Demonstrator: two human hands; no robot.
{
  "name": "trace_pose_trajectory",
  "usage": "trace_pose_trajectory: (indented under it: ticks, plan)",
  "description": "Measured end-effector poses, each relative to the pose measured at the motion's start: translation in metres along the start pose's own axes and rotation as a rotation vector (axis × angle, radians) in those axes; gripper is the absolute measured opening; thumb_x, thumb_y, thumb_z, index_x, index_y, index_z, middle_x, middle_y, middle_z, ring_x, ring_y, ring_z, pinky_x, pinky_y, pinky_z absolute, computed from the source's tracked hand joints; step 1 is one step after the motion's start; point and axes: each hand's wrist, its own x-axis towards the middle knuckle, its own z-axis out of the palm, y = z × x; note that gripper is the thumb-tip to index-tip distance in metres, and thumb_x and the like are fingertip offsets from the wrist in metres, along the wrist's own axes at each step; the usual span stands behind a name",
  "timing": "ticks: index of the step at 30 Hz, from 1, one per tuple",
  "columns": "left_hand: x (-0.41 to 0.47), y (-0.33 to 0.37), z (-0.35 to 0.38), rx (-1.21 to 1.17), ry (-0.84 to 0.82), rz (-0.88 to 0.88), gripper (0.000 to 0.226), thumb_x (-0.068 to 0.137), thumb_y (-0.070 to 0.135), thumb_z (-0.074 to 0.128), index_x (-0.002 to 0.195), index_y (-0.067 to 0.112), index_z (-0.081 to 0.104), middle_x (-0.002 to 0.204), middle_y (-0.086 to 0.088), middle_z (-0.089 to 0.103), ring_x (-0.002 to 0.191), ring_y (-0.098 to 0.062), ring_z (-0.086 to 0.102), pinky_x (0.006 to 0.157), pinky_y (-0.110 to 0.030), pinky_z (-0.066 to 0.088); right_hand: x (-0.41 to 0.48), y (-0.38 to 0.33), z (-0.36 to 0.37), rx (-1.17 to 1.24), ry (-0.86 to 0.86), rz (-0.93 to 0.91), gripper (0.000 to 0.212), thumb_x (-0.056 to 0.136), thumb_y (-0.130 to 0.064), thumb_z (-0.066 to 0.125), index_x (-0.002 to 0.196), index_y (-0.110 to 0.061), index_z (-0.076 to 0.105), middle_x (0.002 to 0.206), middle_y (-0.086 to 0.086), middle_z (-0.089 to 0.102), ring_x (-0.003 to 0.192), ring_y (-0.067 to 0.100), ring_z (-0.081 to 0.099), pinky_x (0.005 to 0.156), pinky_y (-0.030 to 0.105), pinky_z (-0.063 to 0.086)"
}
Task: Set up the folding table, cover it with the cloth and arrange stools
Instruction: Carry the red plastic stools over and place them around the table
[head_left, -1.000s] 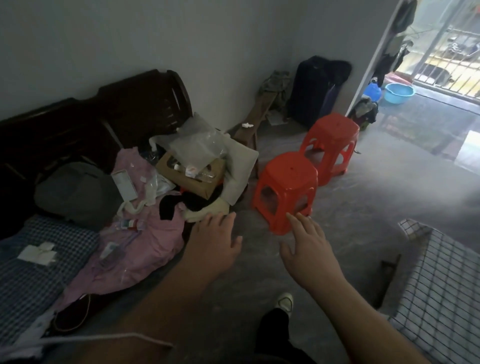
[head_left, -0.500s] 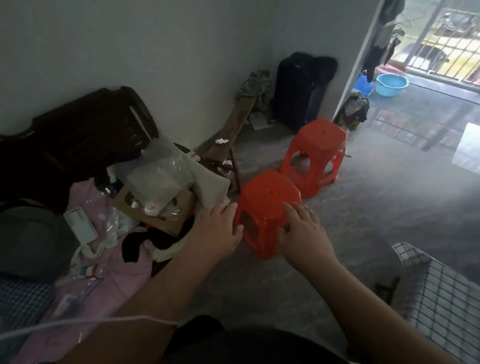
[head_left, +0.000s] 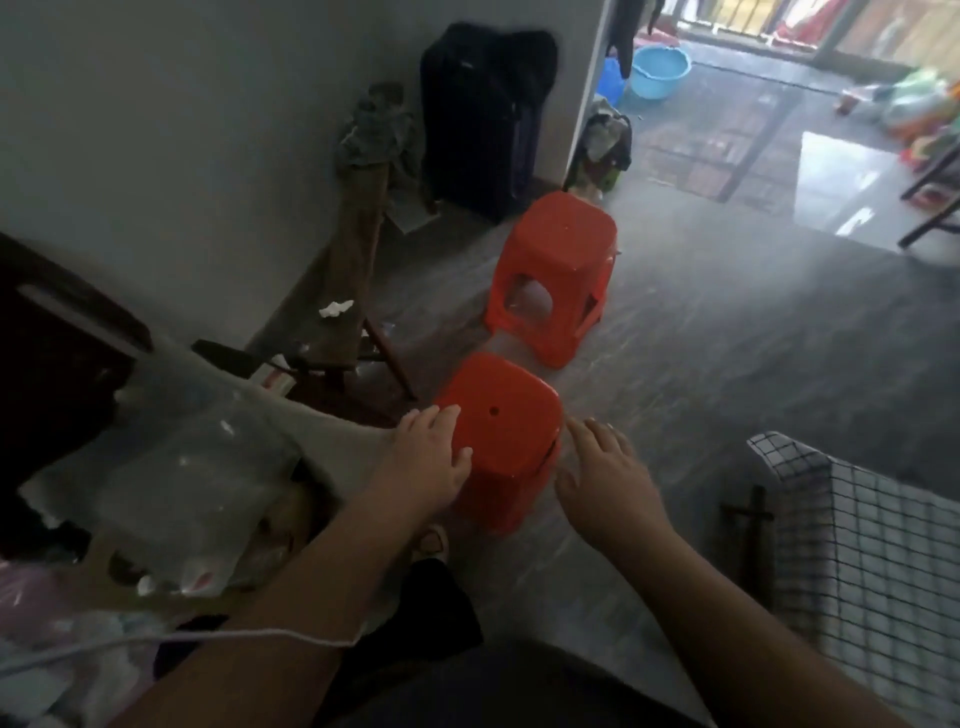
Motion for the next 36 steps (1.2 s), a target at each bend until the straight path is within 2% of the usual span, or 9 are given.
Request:
trace_pose_trajectory:
  ticks: [6,10,16,20,22,24,28,32,36]
  plan:
    - [0.132,-0.052,-0.009,0.041,-0.140,0.121,0.062,0.098,0.042,0.047,0.153,0.017,0.031,0.156,-0.008,0.036,0.144,-0.027,0.030,0.120,-0.041,0.025,0.091,-0.021,0.039,0.086,-0.051,0.254,0.065,0.097,-0.037,0.046,0.156,-0.019,0.026,0.160,0.008,0.031,0.149,0.027,0.023,0.121,0.042,0.023]
    - [0.208,-0.086,0.028,0.092,-0.241,0.135,0.063,0.097,0.040,0.048,0.153,0.015,0.031,0.154,-0.010,0.037,0.142,-0.028,0.033,0.118,-0.041,0.027,0.145,-0.021,0.087,0.179,-0.101,0.400,0.066,0.095,-0.036,0.048,0.155,-0.021,0.026,0.159,0.009,0.031,0.147,0.026,0.025,0.117,0.044,0.029]
    - [0.314,-0.128,0.130,0.002,-0.387,0.022,0.079,0.095,0.042,0.057,0.158,0.018,0.015,0.163,-0.016,0.017,0.149,-0.032,0.018,0.121,-0.042,0.016,0.225,0.019,0.196,0.344,-0.125,0.585,0.077,0.089,-0.032,0.060,0.156,-0.016,0.025,0.156,0.011,0.036,0.143,0.028,0.034,0.117,0.042,0.030]
    - [0.367,-0.153,0.200,0.016,-0.369,-0.046,0.099,0.089,0.052,0.064,0.159,0.028,-0.003,0.166,-0.010,-0.002,0.152,-0.032,0.007,0.122,-0.045,0.014,0.262,0.059,0.270,0.421,-0.066,0.715,0.096,0.089,-0.041,0.066,0.160,-0.021,0.005,0.164,0.013,0.015,0.150,0.031,0.019,0.119,0.046,0.021]
    - [0.380,-0.161,0.227,0.018,-0.374,-0.095,0.107,0.086,0.057,0.067,0.157,0.034,-0.010,0.167,-0.006,-0.007,0.152,-0.032,0.007,0.120,-0.048,0.015,0.276,0.076,0.297,0.470,-0.036,0.753,0.102,0.088,-0.046,0.068,0.159,-0.025,-0.003,0.166,0.013,0.004,0.152,0.032,0.011,0.120,0.046,0.017]
    - [0.389,-0.168,0.250,-0.021,-0.378,-0.126,0.112,0.083,0.058,0.070,0.156,0.036,-0.013,0.167,-0.006,-0.003,0.151,-0.032,0.014,0.119,-0.049,0.018,0.290,0.088,0.317,0.558,-0.012,0.749,0.108,0.086,-0.048,0.070,0.158,-0.031,-0.009,0.167,0.010,0.000,0.152,0.030,0.011,0.121,0.046,0.018]
    - [0.391,-0.169,0.276,-0.109,-0.352,-0.151,0.116,0.082,0.049,0.074,0.155,0.035,-0.016,0.162,-0.009,0.010,0.145,-0.035,0.029,0.118,-0.048,0.027,0.303,0.092,0.335,0.689,0.056,0.755,0.109,0.087,-0.042,0.071,0.157,-0.032,-0.012,0.163,0.004,0.014,0.144,0.025,0.031,0.117,0.042,0.030]
    - [0.385,-0.154,0.268,-0.075,-0.316,-0.176,0.114,0.084,0.045,0.074,0.156,0.034,-0.015,0.162,-0.009,0.014,0.143,-0.039,0.031,0.116,-0.047,0.026,0.305,0.089,0.328,0.714,0.097,0.755,0.105,0.090,-0.034,0.070,0.159,-0.026,-0.009,0.160,0.006,0.020,0.142,0.025,0.034,0.113,0.038,0.030]
    - [0.372,-0.128,0.238,-0.102,-0.281,-0.145,0.115,0.081,0.043,0.078,0.158,0.032,-0.007,0.158,-0.009,0.024,0.140,-0.036,0.038,0.114,-0.043,0.031,0.289,0.092,0.294,0.745,0.109,0.749,0.104,0.089,-0.034,0.071,0.160,-0.026,-0.004,0.157,0.009,0.026,0.140,0.026,0.037,0.113,0.039,0.031]
